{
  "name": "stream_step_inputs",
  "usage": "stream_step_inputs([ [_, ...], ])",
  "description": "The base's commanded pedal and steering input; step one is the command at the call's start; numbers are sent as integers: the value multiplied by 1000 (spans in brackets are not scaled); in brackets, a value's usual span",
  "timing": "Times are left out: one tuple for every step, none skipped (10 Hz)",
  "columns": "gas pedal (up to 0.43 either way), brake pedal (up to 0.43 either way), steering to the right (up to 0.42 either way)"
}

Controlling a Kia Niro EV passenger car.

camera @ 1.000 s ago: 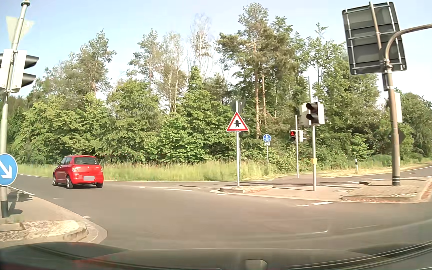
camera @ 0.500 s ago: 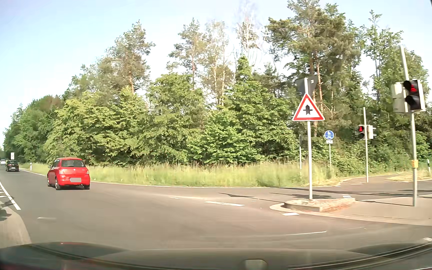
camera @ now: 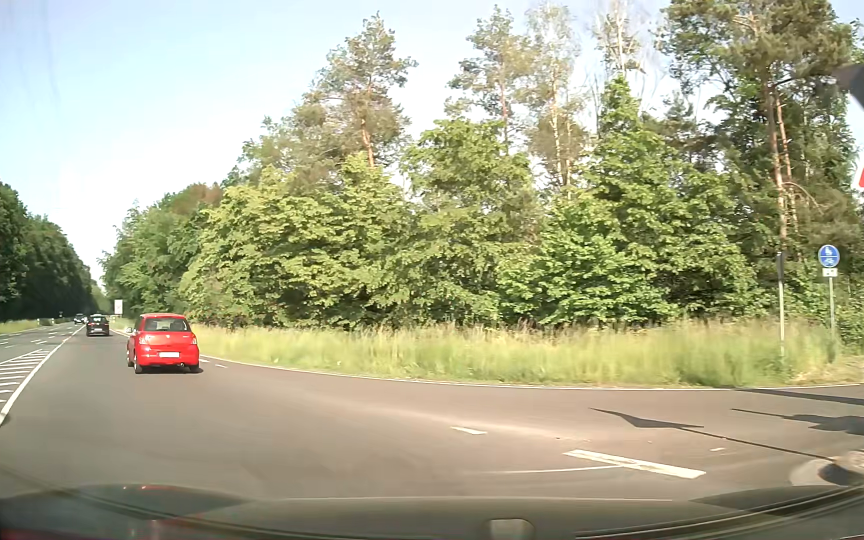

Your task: Follow the waypoints while adhering to traffic rules and regulations

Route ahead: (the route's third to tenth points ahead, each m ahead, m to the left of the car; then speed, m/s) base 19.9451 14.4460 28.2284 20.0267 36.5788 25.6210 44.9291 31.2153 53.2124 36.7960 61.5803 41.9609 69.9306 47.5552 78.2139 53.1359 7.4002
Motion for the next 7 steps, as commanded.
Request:
stream_step_inputs([
  [87, 30, -246],
  [87, 24, -246],
  [98, 30, -245],
  [98, 30, -243],
  [98, 30, -243],
  [110, 30, -238],
  [118, 30, -231],
])
